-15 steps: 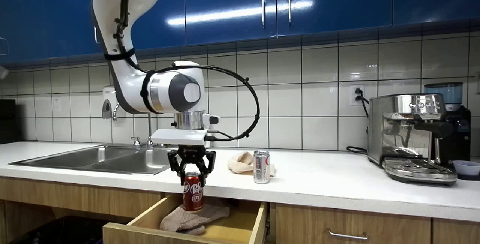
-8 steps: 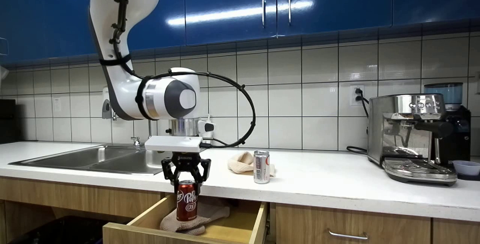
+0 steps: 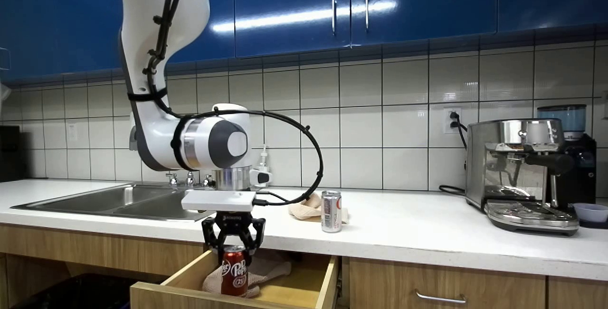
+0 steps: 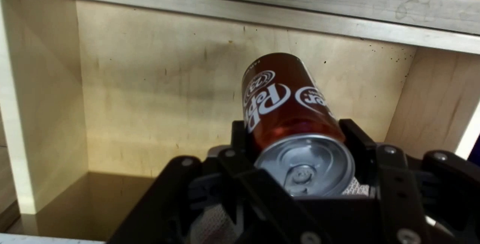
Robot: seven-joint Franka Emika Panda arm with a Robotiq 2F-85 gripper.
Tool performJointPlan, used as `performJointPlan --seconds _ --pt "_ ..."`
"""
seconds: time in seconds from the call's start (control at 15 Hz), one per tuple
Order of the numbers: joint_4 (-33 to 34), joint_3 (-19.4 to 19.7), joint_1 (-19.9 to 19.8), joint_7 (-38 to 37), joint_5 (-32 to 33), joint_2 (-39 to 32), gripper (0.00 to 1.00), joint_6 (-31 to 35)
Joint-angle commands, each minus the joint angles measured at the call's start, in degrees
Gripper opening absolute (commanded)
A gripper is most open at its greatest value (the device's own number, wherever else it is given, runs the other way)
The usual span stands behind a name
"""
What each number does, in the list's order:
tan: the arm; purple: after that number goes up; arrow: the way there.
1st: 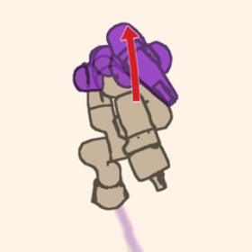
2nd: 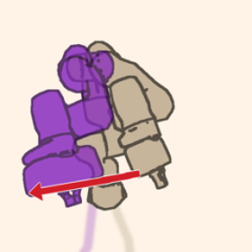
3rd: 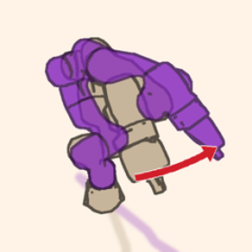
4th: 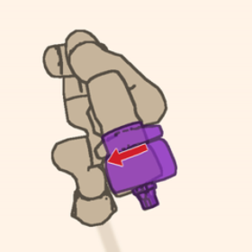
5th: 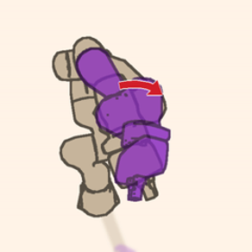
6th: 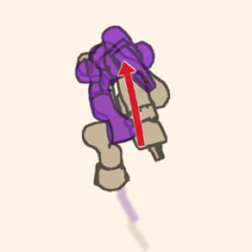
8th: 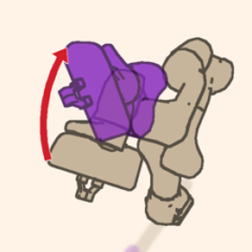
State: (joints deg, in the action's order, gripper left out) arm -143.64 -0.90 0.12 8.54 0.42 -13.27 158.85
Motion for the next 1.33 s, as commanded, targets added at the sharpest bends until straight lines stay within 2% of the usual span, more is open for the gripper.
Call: performJointPlan --seconds 0.0,0.8,1.27 --pt "0.7 -0.9 -0.4 0.8 0.3 -1.9 0.38 3.3" --pt "1.3 -2.4 -0.9 1.0 0.8 -7.1 0.38 9.5" --pt "1.1 -1.9 -0.3 0.9 2.7 -8.3 0.38 10.6"
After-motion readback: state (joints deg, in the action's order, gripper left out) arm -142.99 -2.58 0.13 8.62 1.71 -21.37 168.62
